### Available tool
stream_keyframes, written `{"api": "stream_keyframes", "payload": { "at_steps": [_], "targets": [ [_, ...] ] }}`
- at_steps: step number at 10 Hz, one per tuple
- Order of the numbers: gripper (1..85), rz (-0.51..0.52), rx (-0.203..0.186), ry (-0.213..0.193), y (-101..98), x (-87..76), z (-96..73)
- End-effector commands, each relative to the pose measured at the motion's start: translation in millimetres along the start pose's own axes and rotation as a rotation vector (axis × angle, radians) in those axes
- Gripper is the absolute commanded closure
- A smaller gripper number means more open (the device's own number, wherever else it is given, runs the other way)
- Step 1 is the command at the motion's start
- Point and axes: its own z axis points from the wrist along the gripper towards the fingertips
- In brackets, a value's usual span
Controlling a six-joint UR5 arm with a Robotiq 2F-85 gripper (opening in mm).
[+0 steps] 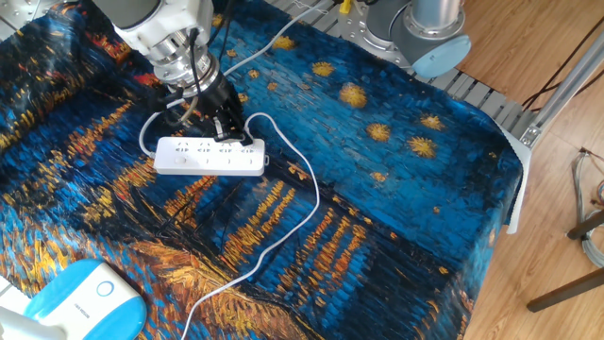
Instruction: Plug in the power cord of the desk lamp, turn on the socket, and light up the desk lamp
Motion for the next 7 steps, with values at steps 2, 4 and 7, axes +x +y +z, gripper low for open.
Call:
{"api": "stream_keyframes", "payload": {
  "at_steps": [2,4,7],
  "targets": [
    [84.3,-0.013,0.009,-0.006,-3.6,0.3,-2.0],
    [84.3,-0.018,0.001,-0.008,-5.8,3.2,-1.3],
    [84.3,-0.014,-0.025,-0.036,-0.6,-1.1,-8.2]
  ]
}}
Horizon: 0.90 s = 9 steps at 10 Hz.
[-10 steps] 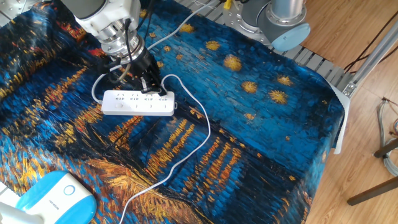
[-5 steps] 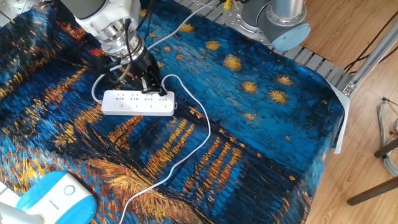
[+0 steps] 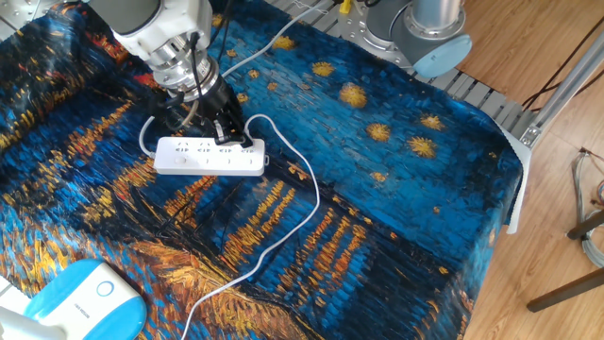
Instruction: Plug in the power cord of the desk lamp, turn on the socket, and light up the desk lamp
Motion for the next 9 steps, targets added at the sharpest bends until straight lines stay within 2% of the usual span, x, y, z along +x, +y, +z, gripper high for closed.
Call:
{"api": "stream_keyframes", "payload": {
  "at_steps": [1,2,3,5,6,9],
  "targets": [
    [84.3,0.002,-0.001,-0.045,-4.1,-6.9,-5.6],
    [84.3,0.003,0.004,-0.078,-7.2,-12.4,-4.6],
    [84.3,0.01,-0.001,-0.084,-6.7,-11.8,-4.0],
    [84.3,0.01,-0.001,-0.062,-7.0,-4.0,-3.7],
    [84.3,0.008,-0.001,-0.034,-8.1,3.5,-4.5],
    [84.3,-0.001,-0.014,-0.016,-6.5,11.6,-2.2]
  ]
}}
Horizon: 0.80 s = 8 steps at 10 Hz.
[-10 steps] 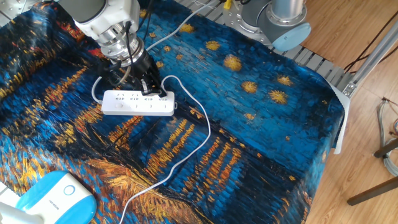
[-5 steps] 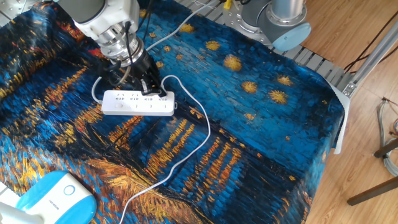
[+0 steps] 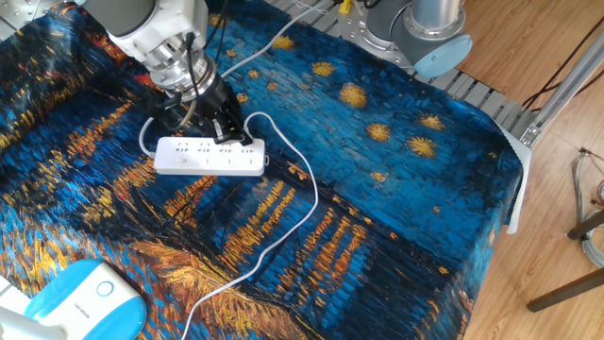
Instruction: Plug in the power cord of the desk lamp, turn on the socket, and light up the desk lamp
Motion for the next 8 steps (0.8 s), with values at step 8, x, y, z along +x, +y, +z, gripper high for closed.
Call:
{"api": "stream_keyframes", "payload": {
  "at_steps": [8],
  "targets": [
    [84.3,0.004,-0.004,0.005,1.5,2.8,2.9]
  ]
}}
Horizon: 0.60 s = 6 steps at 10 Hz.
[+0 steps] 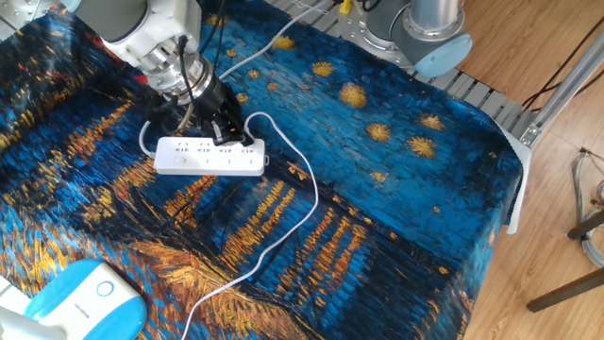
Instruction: Plug in the power cord of the desk lamp, turn on the socket, and light up the desk lamp
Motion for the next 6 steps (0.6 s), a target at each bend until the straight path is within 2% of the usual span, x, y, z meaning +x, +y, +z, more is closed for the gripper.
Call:
{"api": "stream_keyframes", "payload": {
  "at_steps": [1,6],
  "targets": [
    [84.3,0.005,0.019,-0.011,-4.8,-3.7,3.6],
    [84.3,0.013,0.017,0.0,-4.8,-2.6,4.2]
  ]
}}
